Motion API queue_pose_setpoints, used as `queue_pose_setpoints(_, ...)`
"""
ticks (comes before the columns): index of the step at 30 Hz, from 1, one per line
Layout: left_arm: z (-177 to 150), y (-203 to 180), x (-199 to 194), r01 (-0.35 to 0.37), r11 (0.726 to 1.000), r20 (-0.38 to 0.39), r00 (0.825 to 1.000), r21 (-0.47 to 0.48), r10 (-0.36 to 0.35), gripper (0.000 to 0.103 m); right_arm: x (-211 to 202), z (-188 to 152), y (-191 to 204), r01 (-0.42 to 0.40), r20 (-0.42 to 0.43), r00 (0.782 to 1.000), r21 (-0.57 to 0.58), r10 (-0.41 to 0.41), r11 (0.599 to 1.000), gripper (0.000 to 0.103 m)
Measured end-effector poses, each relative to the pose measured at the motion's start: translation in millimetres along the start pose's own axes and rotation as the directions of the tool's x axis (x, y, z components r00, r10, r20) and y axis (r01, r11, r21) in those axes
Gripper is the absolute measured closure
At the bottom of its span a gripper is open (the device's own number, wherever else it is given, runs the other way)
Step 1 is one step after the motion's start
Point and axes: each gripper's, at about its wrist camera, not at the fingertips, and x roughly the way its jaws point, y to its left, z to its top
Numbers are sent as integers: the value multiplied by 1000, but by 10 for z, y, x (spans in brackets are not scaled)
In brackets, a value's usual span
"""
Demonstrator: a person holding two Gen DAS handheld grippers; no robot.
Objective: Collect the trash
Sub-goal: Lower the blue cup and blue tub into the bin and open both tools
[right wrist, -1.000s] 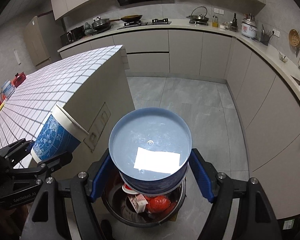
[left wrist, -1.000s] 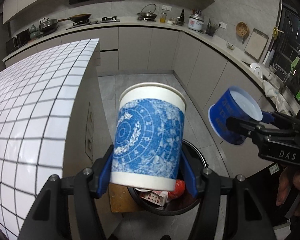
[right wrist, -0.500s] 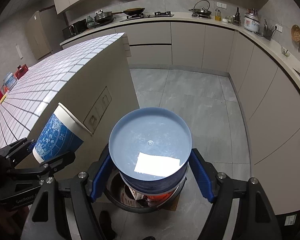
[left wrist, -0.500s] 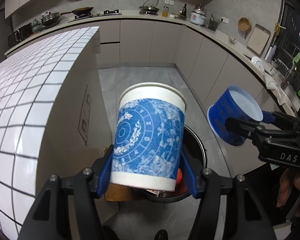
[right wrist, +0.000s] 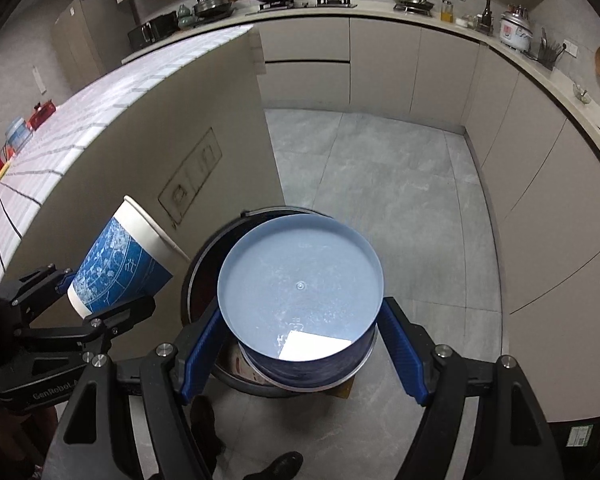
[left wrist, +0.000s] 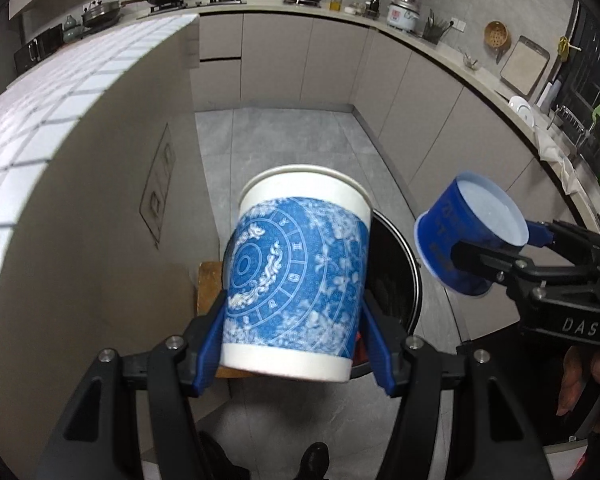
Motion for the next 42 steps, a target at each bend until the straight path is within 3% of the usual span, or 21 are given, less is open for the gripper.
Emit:
queue_pose_setpoints(18,-76,68,403,-18,998,-81,997,-55,13,41,481,-11,-28,-21,-81,997,-72,15,997,26)
queue_pose_setpoints(25,-86,88,558,14,997,-115,993,-71,-22,40,713,61,-51,-28,-124,992,-125,13,992,26)
queue_pose_setpoints(27,-69,74,617,41,998,-127,991,-53,-47,35,778,76,-40,-53,-140,990,-155,31,986,25)
queue_pose_setpoints(28,-62,82,606,12,999,-116,993,-42,-16,23,854,60,-1,-76,-158,986,-202,44,976,25)
queue_pose_setpoints(29,-41,111,541,-12,999,-72,997,-37,9,9,932,25,35,-73,-184,983,-246,27,967,17)
queue_pose_setpoints(30,-4,146,482,-24,999,-33,999,-35,23,4,986,-5,62,-67,-197,980,-290,9,955,4)
queue_pose_setpoints(31,15,169,424,-47,998,-7,999,-32,47,0,1022,-34,81,-59,-203,979,-325,-9,944,0)
queue_pose_setpoints(35,36,223,352,-77,997,4,997,-28,77,0,979,-44,-31,-38,-171,985,-309,-17,950,0)
queue_pose_setpoints(42,52,216,375,-57,998,-6,998,-38,57,0,852,-96,-36,-24,-152,988,-325,-27,945,0)
